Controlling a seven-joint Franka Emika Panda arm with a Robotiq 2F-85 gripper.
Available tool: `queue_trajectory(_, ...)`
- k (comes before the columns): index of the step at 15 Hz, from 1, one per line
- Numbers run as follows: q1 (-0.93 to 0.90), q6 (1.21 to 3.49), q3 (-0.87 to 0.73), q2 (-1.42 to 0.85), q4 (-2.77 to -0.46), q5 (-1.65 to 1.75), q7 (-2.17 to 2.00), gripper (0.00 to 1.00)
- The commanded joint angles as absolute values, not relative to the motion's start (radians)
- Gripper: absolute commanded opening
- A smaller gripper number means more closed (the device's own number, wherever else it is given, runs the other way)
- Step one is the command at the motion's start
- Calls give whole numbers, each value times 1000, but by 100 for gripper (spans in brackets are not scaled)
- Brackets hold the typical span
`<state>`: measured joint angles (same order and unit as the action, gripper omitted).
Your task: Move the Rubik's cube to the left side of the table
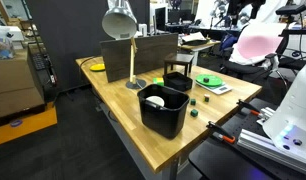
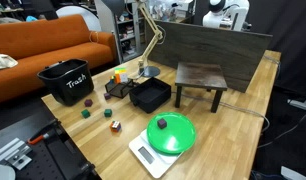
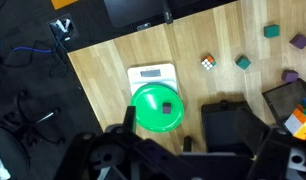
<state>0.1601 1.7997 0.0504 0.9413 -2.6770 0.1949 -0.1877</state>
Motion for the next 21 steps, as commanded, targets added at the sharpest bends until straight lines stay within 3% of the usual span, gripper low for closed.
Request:
queue_trajectory(1, 149, 1796, 42, 940, -2674, 202, -195, 100)
queue_trajectory(21, 143, 1826, 41, 941, -2675, 208, -185, 100)
